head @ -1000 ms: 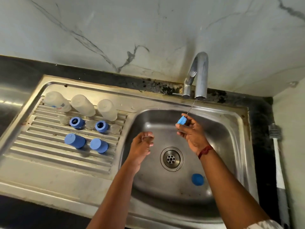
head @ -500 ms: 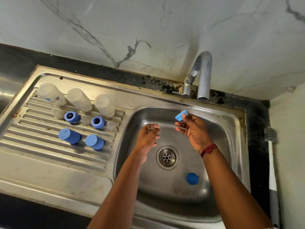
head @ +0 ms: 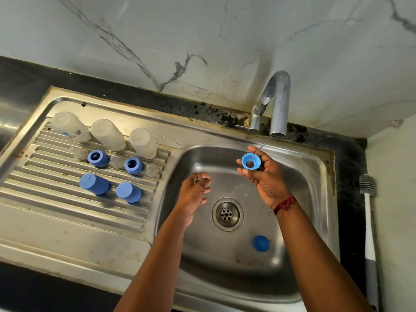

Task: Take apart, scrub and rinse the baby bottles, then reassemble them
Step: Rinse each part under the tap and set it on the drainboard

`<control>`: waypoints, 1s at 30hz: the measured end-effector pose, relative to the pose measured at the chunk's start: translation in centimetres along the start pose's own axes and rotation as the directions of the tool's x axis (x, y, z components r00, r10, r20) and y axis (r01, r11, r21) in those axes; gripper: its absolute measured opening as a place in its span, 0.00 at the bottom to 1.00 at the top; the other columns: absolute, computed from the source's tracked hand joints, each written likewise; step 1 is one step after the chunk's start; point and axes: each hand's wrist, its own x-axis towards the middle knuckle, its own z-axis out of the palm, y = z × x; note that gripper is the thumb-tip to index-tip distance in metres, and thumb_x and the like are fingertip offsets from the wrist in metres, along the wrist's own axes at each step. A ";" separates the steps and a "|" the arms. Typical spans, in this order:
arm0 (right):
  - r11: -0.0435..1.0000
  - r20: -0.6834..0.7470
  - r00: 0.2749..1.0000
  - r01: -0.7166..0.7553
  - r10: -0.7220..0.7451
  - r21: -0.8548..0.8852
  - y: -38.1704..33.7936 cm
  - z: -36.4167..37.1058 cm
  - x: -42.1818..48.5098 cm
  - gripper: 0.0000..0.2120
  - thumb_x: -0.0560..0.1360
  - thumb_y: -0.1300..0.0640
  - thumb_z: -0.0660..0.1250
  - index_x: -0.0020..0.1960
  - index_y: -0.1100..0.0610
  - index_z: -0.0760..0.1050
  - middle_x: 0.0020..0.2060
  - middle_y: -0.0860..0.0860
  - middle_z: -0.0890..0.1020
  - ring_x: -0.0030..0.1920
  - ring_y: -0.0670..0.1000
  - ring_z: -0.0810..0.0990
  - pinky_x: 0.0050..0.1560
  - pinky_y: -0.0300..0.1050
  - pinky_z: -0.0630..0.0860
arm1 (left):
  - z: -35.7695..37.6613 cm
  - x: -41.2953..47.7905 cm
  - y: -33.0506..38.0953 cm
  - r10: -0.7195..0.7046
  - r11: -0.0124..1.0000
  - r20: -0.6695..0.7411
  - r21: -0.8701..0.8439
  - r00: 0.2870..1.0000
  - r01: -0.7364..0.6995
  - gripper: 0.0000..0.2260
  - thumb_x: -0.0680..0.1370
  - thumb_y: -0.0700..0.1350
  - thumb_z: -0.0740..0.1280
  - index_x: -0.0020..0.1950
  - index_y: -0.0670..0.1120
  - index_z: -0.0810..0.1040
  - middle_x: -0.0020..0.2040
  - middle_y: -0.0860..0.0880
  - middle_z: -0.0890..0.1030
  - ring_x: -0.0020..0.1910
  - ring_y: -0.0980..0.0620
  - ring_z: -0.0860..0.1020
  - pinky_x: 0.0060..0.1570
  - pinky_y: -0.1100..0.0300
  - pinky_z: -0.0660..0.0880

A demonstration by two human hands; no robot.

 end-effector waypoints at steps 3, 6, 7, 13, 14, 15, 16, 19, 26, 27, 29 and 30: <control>0.968 -0.094 0.989 0.089 -0.114 -0.233 0.1 0.4 0.1 0.27 0.68 0.75 0.73 0.63 0.55 0.74 0.60 0.59 0.79 0.60 0.56 0.81 0.61 0.54 0.79 | -0.7 -0.1 -0.3 -0.005 1.000 -0.006 -0.007 1.000 0.005 0.05 0.81 0.47 0.66 0.57 0.52 0.78 0.58 0.49 0.81 0.57 0.50 0.80 0.56 0.50 0.75; 0.903 -0.171 0.963 0.122 -0.208 -0.413 -0.2 1.1 0.3 0.25 0.68 0.72 0.75 0.60 0.54 0.75 0.57 0.52 0.80 0.57 0.51 0.81 0.57 0.44 0.80 | -1.2 -0.2 -0.6 -0.008 1.000 -0.014 -0.011 1.000 0.008 0.05 0.81 0.47 0.66 0.57 0.52 0.78 0.57 0.49 0.81 0.57 0.50 0.80 0.56 0.50 0.75; 0.879 -0.200 0.950 0.123 -0.238 -0.461 -0.1 1.3 0.3 0.25 0.68 0.70 0.76 0.60 0.55 0.75 0.56 0.51 0.80 0.56 0.49 0.80 0.56 0.41 0.80 | -1.4 -0.2 -0.7 -0.008 1.000 -0.016 -0.013 1.000 0.008 0.05 0.81 0.47 0.66 0.56 0.52 0.78 0.57 0.49 0.81 0.56 0.50 0.80 0.56 0.50 0.75; 0.603 -0.300 0.862 0.008 -0.408 -0.798 1.2 1.3 -0.4 0.26 0.68 0.65 0.78 0.64 0.59 0.76 0.58 0.56 0.77 0.56 0.51 0.77 0.54 0.36 0.71 | -1.9 -0.3 -0.9 -0.008 1.000 -0.030 -0.028 1.000 0.007 0.04 0.81 0.47 0.66 0.56 0.52 0.78 0.56 0.49 0.82 0.56 0.51 0.80 0.54 0.52 0.76; 0.580 -0.286 0.867 0.003 -0.407 -0.815 1.3 1.4 -0.5 0.27 0.68 0.67 0.77 0.65 0.60 0.76 0.60 0.57 0.75 0.56 0.51 0.76 0.55 0.35 0.70 | -1.9 -0.3 -0.9 -0.008 1.000 -0.031 -0.028 0.999 0.008 0.04 0.81 0.47 0.66 0.56 0.52 0.78 0.56 0.49 0.82 0.56 0.51 0.80 0.54 0.52 0.76; 0.569 -0.272 0.872 0.009 -0.407 -0.822 1.4 1.6 -0.8 0.27 0.68 0.69 0.76 0.66 0.60 0.76 0.61 0.58 0.73 0.56 0.51 0.76 0.56 0.33 0.69 | -1.9 -0.3 -0.9 -0.010 1.000 -0.032 -0.028 0.999 0.009 0.04 0.81 0.47 0.66 0.56 0.52 0.78 0.56 0.49 0.82 0.56 0.51 0.80 0.53 0.52 0.76; 0.563 -0.259 0.874 0.021 -0.412 -0.826 1.4 1.7 -1.0 0.27 0.68 0.71 0.75 0.66 0.60 0.76 0.61 0.58 0.73 0.57 0.51 0.76 0.56 0.32 0.68 | -1.9 -0.3 -1.0 -0.010 1.000 -0.032 -0.028 0.999 0.009 0.04 0.81 0.47 0.66 0.56 0.52 0.78 0.56 0.49 0.82 0.56 0.51 0.80 0.53 0.52 0.76; 0.572 -0.254 0.867 0.043 -0.429 -0.819 1.4 1.9 -1.1 0.28 0.69 0.72 0.74 0.67 0.61 0.75 0.61 0.58 0.74 0.57 0.49 0.75 0.54 0.28 0.67 | -2.0 -0.4 -1.0 -0.013 0.999 -0.031 -0.032 0.999 0.012 0.04 0.81 0.47 0.66 0.56 0.52 0.78 0.56 0.49 0.82 0.56 0.51 0.80 0.54 0.51 0.76; 0.706 -0.271 0.888 0.080 -0.371 -0.703 1.6 2.1 -0.8 0.27 0.67 0.68 0.77 0.64 0.57 0.76 0.59 0.52 0.81 0.57 0.48 0.79 0.50 0.26 0.71 | -2.2 -0.5 -1.3 -0.017 0.999 -0.031 -0.039 0.999 0.015 0.04 0.81 0.47 0.66 0.56 0.52 0.78 0.57 0.49 0.81 0.56 0.51 0.80 0.55 0.51 0.75; 0.748 -0.301 0.888 0.069 -0.348 -0.661 1.4 2.1 -0.8 0.26 0.68 0.68 0.77 0.64 0.56 0.77 0.59 0.52 0.81 0.57 0.48 0.80 0.51 0.28 0.73 | -2.2 -0.5 -1.3 -0.018 0.999 -0.031 -0.041 0.999 0.016 0.04 0.81 0.47 0.66 0.55 0.52 0.78 0.57 0.49 0.82 0.56 0.51 0.80 0.55 0.51 0.75; 0.835 -0.388 0.876 0.030 -0.287 -0.550 0.9 2.0 -0.6 0.27 0.69 0.68 0.76 0.65 0.56 0.76 0.60 0.52 0.81 0.58 0.49 0.80 0.54 0.36 0.77 | -2.2 -0.5 -1.3 -0.020 0.999 -0.032 -0.039 0.999 0.019 0.04 0.81 0.46 0.65 0.55 0.52 0.78 0.56 0.49 0.82 0.56 0.51 0.80 0.57 0.49 0.75; 0.858 -0.396 0.883 0.014 -0.252 -0.514 0.8 1.9 -0.7 0.28 0.69 0.69 0.76 0.67 0.56 0.76 0.60 0.51 0.81 0.59 0.49 0.80 0.56 0.38 0.78 | -2.3 -0.5 -1.4 -0.020 0.999 -0.031 -0.037 0.999 0.019 0.04 0.81 0.46 0.65 0.55 0.52 0.77 0.56 0.49 0.82 0.56 0.51 0.80 0.57 0.49 0.75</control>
